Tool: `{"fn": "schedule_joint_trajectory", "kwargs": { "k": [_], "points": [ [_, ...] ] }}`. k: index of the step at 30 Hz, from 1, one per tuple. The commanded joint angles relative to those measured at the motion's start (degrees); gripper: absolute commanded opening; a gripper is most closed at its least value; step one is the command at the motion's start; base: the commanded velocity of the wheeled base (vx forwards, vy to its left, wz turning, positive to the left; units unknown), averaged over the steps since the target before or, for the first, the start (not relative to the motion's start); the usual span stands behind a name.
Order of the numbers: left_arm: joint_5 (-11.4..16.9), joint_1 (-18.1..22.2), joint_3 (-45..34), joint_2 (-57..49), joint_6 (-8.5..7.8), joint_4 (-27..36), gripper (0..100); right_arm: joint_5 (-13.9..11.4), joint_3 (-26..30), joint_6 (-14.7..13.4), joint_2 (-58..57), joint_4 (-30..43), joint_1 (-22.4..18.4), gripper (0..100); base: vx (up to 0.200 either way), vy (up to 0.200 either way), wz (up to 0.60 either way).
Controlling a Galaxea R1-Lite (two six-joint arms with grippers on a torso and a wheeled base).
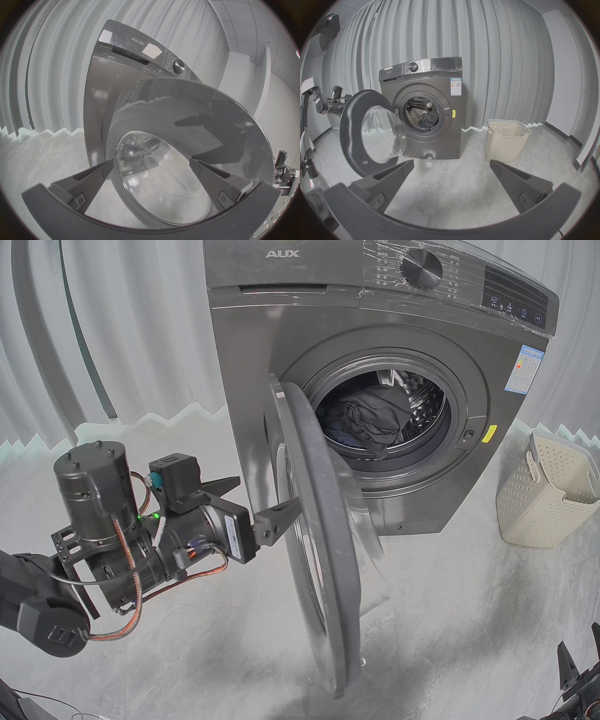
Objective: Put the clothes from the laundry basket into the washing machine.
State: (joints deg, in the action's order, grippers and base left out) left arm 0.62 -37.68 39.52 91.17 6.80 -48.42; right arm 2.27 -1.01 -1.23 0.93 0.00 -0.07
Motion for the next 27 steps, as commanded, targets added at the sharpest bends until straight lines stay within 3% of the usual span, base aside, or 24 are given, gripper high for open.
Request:
{"fn": "schedule_joint_trajectory", "kwargs": {
  "k": [1, 20, 27],
  "points": [
    [-0.8, -0.9, 4.9, 6.0, 0.49, -1.6, 100, 0.0, 1.0, 0.0, -0.9, 0.0, 0.0, 100, 0.000, 0.000, 0.00],
    [-3.2, -0.3, 23.2, 20.9, 1.28, -2.8, 100, 0.0, 1.0, 0.0, -0.9, 0.0, 0.0, 100, 0.000, 0.000, 0.00],
    [-6.2, 0.1, 30.6, 25.6, 3.48, -5.0, 100, 0.0, 1.0, -0.1, -0.9, 0.0, 0.0, 100, 0.000, 0.000, 0.00]
  ]
}}
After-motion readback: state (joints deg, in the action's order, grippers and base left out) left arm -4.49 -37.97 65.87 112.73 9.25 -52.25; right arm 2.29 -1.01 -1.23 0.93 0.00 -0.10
